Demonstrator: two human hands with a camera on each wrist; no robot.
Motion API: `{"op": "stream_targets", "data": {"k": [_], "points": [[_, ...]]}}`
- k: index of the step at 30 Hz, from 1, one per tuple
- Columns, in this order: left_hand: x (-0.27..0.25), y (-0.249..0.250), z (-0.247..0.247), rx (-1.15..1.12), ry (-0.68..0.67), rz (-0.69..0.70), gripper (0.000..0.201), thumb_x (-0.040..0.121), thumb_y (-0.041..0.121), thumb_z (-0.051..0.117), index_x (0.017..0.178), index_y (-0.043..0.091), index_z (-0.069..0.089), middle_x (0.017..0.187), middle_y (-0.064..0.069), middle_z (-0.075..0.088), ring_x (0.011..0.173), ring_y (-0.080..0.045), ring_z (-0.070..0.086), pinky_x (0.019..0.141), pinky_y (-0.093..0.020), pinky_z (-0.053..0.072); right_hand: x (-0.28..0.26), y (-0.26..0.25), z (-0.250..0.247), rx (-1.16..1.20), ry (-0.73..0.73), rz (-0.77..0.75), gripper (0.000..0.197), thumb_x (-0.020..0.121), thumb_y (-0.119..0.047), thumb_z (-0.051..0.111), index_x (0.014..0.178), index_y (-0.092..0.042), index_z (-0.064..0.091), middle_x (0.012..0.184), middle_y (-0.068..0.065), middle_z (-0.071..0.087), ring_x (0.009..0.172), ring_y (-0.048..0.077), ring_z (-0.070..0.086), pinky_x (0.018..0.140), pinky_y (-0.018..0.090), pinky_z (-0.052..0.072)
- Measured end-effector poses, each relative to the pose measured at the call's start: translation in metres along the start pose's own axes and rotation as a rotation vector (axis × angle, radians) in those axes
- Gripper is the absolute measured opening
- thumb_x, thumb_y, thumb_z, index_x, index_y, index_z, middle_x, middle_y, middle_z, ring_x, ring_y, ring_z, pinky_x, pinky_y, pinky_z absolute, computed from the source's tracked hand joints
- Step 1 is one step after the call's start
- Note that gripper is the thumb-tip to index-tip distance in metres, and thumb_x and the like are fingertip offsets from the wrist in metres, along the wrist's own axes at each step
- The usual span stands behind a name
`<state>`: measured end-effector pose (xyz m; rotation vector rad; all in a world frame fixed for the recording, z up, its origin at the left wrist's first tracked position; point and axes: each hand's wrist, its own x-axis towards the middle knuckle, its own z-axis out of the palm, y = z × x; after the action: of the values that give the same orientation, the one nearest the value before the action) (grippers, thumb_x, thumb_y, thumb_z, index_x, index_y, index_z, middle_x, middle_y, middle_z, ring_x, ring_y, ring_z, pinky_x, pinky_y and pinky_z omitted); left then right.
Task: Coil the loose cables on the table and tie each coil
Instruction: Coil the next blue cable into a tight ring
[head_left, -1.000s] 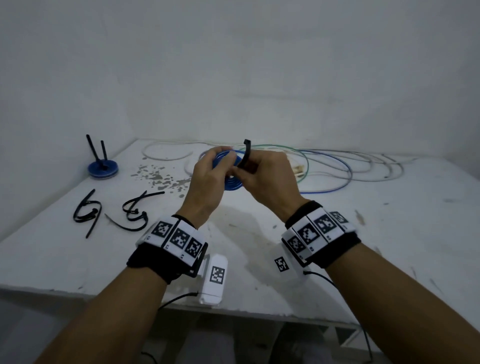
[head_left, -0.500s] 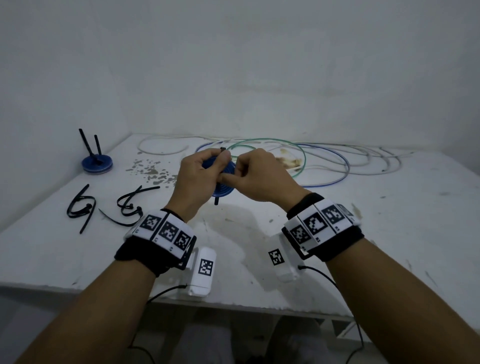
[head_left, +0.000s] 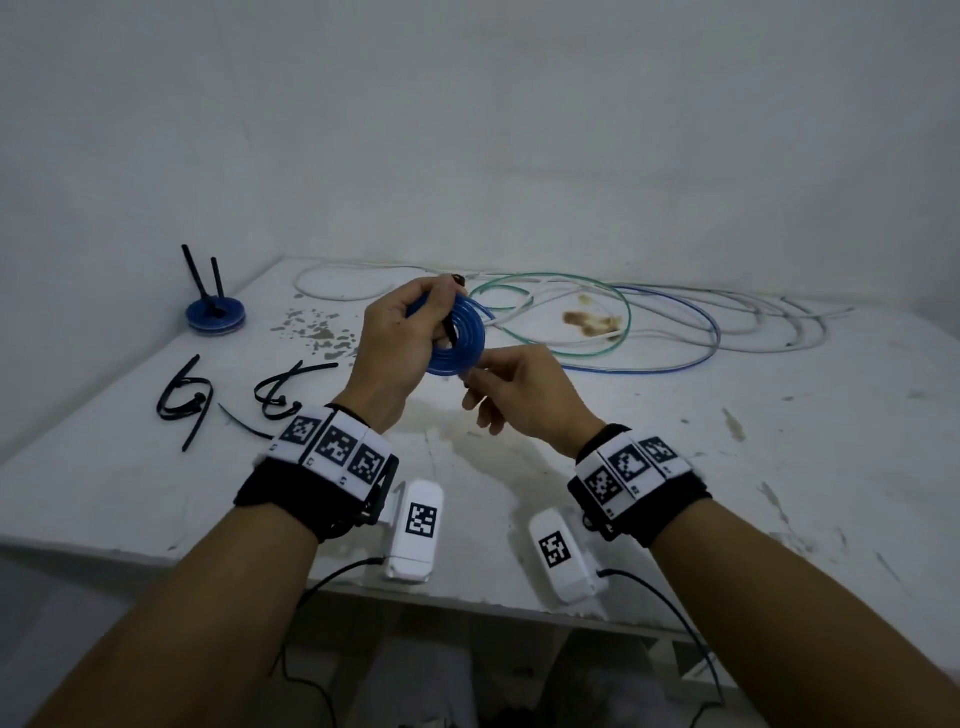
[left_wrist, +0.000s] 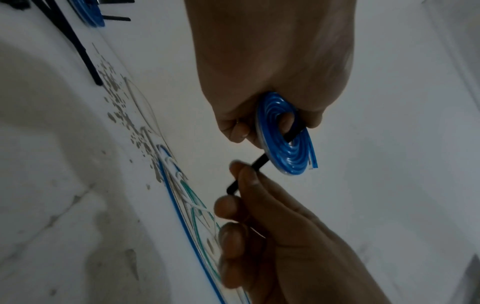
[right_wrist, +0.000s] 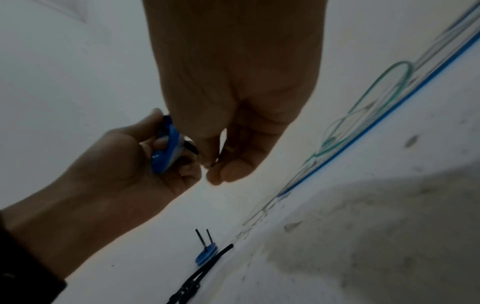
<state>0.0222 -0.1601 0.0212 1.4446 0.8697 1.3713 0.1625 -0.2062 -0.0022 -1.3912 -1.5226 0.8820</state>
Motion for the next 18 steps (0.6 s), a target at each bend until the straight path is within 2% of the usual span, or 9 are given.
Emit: {"op": "stream_targets", "data": {"k": [3, 6, 8, 10, 12, 15, 18], "points": [[-0.002, -0.002, -0.010, -0.030, -0.075, -0.040, 0.029, 0.103, 0.023, 0.050, 0.086, 0.013, 0.072, 0.067, -0.006, 0.052, 0.056, -0.009, 0.042, 0.060, -0.020, 0.040, 0.006, 0.002, -0.002, 0.072, 0.142, -0.009, 0.016, 0.097, -0.003, 0.058, 0.103, 0.001, 0.072, 0.071, 0.012, 0.068, 0.051, 0.017, 0.061, 0.051, 0.028, 0.056], [-0.005, -0.004, -0.015, -0.030, -0.141, -0.079, 0.030, 0.102, 0.018, 0.047, 0.087, 0.008, 0.071, 0.076, -0.013, 0.057, 0.056, -0.010, 0.042, 0.060, -0.024, 0.040, 0.010, -0.002, -0.002, 0.196, 0.177, -0.037, 0.021, 0.095, 0.005, 0.055, 0.109, 0.004, 0.071, 0.092, 0.017, 0.074, 0.073, 0.018, 0.071, 0.064, 0.026, 0.058], [-0.006, -0.004, -0.017, -0.015, -0.184, -0.095, 0.029, 0.101, 0.016, 0.046, 0.089, 0.005, 0.071, 0.079, -0.014, 0.060, 0.057, -0.010, 0.042, 0.060, -0.024, 0.040, 0.011, -0.007, -0.002, 0.384, 0.181, -0.011, 0.025, 0.094, 0.006, 0.053, 0.114, 0.005, 0.067, 0.101, 0.018, 0.073, 0.084, 0.021, 0.072, 0.073, 0.029, 0.060], [-0.006, -0.005, -0.018, -0.014, -0.208, -0.102, 0.028, 0.101, 0.014, 0.046, 0.090, 0.004, 0.070, 0.078, -0.010, 0.062, 0.058, -0.011, 0.042, 0.059, -0.024, 0.041, 0.010, -0.011, -0.002, 0.503, 0.191, -0.011, 0.023, 0.093, 0.000, 0.062, 0.115, 0.004, 0.065, 0.099, 0.016, 0.074, 0.086, 0.023, 0.072, 0.078, 0.033, 0.060], [-0.007, -0.004, -0.019, -0.018, -0.219, -0.102, 0.028, 0.100, 0.012, 0.045, 0.089, 0.004, 0.069, 0.076, -0.005, 0.063, 0.058, -0.012, 0.042, 0.058, -0.022, 0.041, 0.011, -0.013, -0.002, 0.555, 0.183, -0.017, 0.024, 0.091, -0.006, 0.069, 0.114, 0.001, 0.065, 0.098, 0.015, 0.075, 0.085, 0.024, 0.073, 0.077, 0.032, 0.059], [-0.007, -0.004, -0.019, 0.016, -0.243, -0.116, 0.029, 0.100, 0.012, 0.045, 0.087, 0.005, 0.069, 0.075, -0.006, 0.062, 0.058, -0.012, 0.043, 0.059, -0.022, 0.042, 0.012, -0.015, -0.002, 0.511, 0.172, -0.055, 0.016, 0.089, -0.007, 0.070, 0.105, -0.005, 0.071, 0.093, 0.014, 0.076, 0.082, 0.023, 0.072, 0.074, 0.029, 0.058], [-0.005, -0.006, -0.022, 0.040, -0.281, -0.171, 0.035, 0.102, 0.023, 0.044, 0.087, 0.005, 0.071, 0.072, -0.008, 0.058, 0.056, -0.011, 0.042, 0.061, -0.025, 0.041, 0.013, -0.014, -0.004, 0.426, 0.169, -0.104, 0.007, 0.088, -0.003, 0.070, 0.092, -0.008, 0.074, 0.083, 0.009, 0.075, 0.074, 0.018, 0.072, 0.068, 0.024, 0.056]]}}
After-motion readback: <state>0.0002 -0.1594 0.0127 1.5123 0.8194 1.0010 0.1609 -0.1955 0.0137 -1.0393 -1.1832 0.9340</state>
